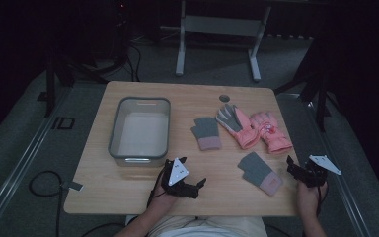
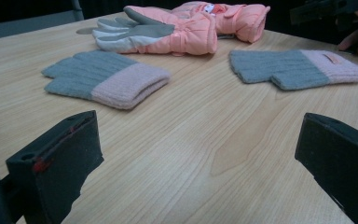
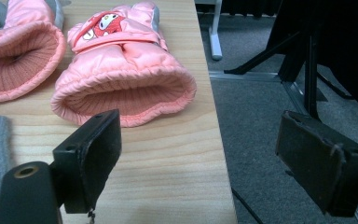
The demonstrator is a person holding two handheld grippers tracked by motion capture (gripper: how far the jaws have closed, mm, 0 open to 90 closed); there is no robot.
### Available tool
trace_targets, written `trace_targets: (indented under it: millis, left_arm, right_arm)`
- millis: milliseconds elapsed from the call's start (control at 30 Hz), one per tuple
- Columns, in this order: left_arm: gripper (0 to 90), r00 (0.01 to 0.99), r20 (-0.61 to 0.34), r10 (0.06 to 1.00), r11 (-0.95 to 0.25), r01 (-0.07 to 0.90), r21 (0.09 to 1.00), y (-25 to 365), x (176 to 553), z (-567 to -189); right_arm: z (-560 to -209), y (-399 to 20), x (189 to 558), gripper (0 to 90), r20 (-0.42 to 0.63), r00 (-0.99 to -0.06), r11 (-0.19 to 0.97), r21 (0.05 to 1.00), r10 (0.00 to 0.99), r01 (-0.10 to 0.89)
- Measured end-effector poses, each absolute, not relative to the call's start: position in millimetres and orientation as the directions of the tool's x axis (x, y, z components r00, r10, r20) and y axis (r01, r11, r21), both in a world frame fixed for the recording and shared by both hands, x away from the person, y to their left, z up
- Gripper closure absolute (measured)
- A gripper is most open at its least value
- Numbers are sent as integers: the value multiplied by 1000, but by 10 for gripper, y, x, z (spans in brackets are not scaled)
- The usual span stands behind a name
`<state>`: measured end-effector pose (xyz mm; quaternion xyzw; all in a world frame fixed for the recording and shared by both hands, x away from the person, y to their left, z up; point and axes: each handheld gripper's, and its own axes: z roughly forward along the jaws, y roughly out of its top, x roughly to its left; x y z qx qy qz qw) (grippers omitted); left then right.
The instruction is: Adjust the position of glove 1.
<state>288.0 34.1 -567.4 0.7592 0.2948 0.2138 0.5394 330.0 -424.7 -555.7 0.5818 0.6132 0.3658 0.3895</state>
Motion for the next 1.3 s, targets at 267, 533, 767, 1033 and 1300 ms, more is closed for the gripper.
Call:
trace_targets:
  millis: [267,533,767,1033,1300]
  left_arm:
    - [0,739,-2,674,-234,216,948,355,2880,-5675]
    - [0,755,29,655,-238,170,956,358,2846,-5680]
    - [0,761,-28,649,-200,206,958,404,2898,-5680]
    - [0,749,-24,662,-206,213,955,436,2899,-5679]
    - [0,744,-15,668,-213,211,954,429,2877,-5679]
  right_arm:
    - [-5557,-4237,3293,140,-62,-29,68,901,998,429]
    - [-5557,-4275,3299,140,2,-54,23,891,999,453]
    - [-5562,-4277,3289,140,-5,-39,23,868,999,496]
    - [-5569,-4257,3345,139,-22,-27,33,843,999,537]
    - [-5517,-4233,3410,133,-10,-51,37,833,999,552]
